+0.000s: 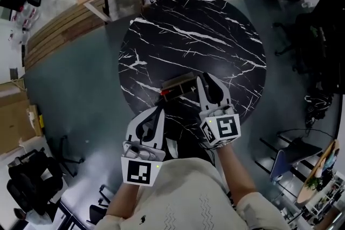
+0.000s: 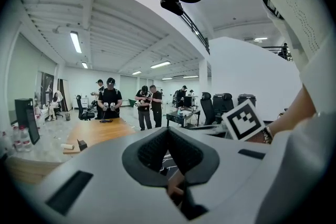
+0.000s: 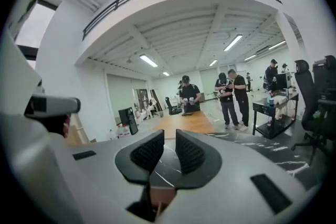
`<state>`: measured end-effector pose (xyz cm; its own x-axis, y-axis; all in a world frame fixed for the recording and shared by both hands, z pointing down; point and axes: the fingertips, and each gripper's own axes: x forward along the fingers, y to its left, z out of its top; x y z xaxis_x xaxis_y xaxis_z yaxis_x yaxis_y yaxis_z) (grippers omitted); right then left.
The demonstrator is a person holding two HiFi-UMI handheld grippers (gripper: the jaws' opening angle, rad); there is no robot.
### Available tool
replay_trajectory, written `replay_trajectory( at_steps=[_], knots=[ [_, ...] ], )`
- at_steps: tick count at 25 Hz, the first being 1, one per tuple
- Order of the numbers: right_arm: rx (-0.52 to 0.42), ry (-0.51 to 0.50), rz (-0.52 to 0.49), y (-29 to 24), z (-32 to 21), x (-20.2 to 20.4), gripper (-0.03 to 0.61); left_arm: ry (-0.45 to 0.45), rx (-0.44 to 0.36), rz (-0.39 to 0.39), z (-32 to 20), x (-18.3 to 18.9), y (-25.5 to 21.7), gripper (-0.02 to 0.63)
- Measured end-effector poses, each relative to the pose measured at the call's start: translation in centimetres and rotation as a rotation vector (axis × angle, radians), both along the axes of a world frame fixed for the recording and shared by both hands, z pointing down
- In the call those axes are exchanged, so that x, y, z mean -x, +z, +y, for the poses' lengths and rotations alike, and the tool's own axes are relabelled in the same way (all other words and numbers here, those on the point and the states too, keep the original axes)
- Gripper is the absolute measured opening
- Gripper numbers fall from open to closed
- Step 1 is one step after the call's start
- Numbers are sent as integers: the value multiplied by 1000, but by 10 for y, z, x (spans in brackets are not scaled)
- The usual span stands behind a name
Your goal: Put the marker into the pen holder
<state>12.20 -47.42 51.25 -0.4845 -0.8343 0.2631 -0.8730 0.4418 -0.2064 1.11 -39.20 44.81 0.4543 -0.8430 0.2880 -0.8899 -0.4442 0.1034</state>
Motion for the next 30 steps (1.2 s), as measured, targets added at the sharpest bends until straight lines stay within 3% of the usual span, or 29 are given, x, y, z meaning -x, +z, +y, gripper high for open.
replay_trajectory(
  at_steps=[5, 9, 17, 24, 30],
  knots=[
    [-136, -74, -33, -97, 19, 9, 39, 24, -85, 35, -12, -14, -34, 11],
    [-152, -56, -25, -140, 44, 9, 18, 34, -132, 89, -17, -22, -58, 11],
    [-97, -53, -55, -144, 85, 25, 18, 60, -156, 140, -7, -20, -70, 11],
    [-175, -82, -62, -179, 87, 42, 17, 56, -160, 165, -3, -6, -77, 11],
    [-141, -98, -93, -177, 94, 52, 17, 57, -176, 185, -3, 0, -85, 11]
  ],
)
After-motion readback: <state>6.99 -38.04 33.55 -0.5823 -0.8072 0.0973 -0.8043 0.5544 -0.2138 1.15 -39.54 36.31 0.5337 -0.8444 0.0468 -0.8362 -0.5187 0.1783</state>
